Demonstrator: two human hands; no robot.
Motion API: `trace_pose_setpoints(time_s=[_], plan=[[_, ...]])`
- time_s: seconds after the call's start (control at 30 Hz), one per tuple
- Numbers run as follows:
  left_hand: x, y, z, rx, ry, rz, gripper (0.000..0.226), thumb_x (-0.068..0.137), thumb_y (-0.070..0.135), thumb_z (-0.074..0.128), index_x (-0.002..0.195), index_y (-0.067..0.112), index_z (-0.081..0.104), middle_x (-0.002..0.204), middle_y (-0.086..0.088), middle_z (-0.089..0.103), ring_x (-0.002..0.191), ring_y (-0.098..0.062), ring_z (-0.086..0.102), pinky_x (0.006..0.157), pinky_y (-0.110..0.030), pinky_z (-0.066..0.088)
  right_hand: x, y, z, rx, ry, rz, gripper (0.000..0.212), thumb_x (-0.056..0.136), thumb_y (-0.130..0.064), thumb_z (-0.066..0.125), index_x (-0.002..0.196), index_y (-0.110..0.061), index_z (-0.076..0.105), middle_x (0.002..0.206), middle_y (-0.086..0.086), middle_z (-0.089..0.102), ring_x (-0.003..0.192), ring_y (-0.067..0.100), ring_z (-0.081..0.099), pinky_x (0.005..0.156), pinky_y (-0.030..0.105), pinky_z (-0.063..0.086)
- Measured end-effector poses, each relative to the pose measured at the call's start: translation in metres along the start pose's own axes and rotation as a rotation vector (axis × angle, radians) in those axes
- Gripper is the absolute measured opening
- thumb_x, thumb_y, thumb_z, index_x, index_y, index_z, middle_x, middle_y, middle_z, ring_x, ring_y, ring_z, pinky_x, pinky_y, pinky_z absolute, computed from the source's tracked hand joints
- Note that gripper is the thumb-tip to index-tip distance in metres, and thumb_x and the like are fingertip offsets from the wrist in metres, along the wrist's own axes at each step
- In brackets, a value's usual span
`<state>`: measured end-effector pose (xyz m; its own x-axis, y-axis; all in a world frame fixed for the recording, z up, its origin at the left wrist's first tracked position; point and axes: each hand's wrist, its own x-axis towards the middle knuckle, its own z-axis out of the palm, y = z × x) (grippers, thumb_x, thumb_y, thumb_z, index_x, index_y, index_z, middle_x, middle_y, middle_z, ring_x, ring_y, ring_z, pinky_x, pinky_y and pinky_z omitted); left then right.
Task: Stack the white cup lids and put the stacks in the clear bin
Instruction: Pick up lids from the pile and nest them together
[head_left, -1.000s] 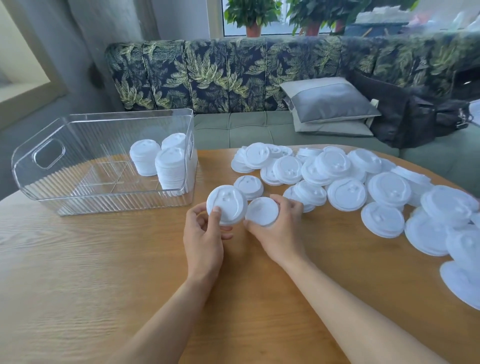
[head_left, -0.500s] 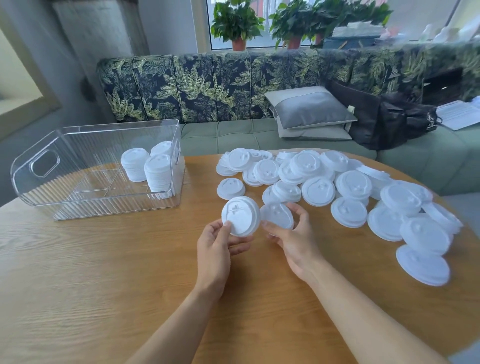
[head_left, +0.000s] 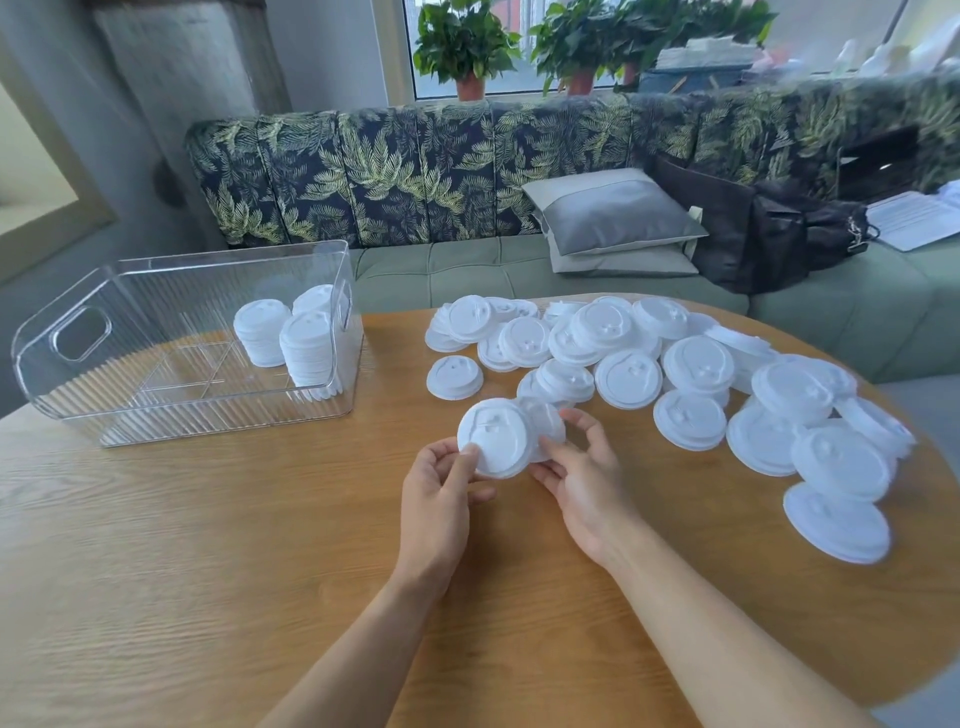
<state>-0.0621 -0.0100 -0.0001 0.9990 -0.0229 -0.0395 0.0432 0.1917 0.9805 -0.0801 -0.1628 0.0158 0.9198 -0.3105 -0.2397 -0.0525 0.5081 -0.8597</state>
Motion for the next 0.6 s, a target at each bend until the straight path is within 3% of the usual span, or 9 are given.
trace_pose_setpoints(time_s=[0.1,0.27,0.6], plan=[[-0.0002,-0.0007,0.0018,0.023,0.025,0.018,0.019,0.103,0.024,0.064,0.117,0.011,0.064,0.096,-0.001,0.079,0.096,-0.016,0.075,0.071,-0.030,0.062,0.0007,-0.0002,-0.0010,0.013,-0.056,-0.001,0.047,0.097,0.005,0.056,0.132,-0.026,0.059,0.122,0.008,0.076,0.107,0.023,0.073,0.086,0.034,0.056],[0.0003,-0.0023,0.0029,0.070,0.032,0.044,0.016,0.103,0.027,0.064,0.115,0.016,0.064,0.100,0.007,0.077,0.099,-0.009,0.073,0.070,-0.028,0.062,0.0005,-0.0019,-0.0031,0.030,-0.131,0.021,0.039,0.101,-0.003,0.047,0.130,-0.017,0.068,0.122,0.009,0.076,0.105,0.020,0.075,0.078,0.027,0.060],[-0.0004,-0.0036,0.0028,0.143,0.016,0.104,0.013,0.104,0.026,0.063,0.115,0.021,0.067,0.106,0.014,0.076,0.095,-0.006,0.072,0.071,-0.031,0.063,-0.0034,-0.0023,-0.0008,-0.045,-0.152,0.041,0.034,0.108,-0.017,0.043,0.130,-0.013,0.069,0.120,0.011,0.077,0.112,0.025,0.073,0.092,0.038,0.057]])
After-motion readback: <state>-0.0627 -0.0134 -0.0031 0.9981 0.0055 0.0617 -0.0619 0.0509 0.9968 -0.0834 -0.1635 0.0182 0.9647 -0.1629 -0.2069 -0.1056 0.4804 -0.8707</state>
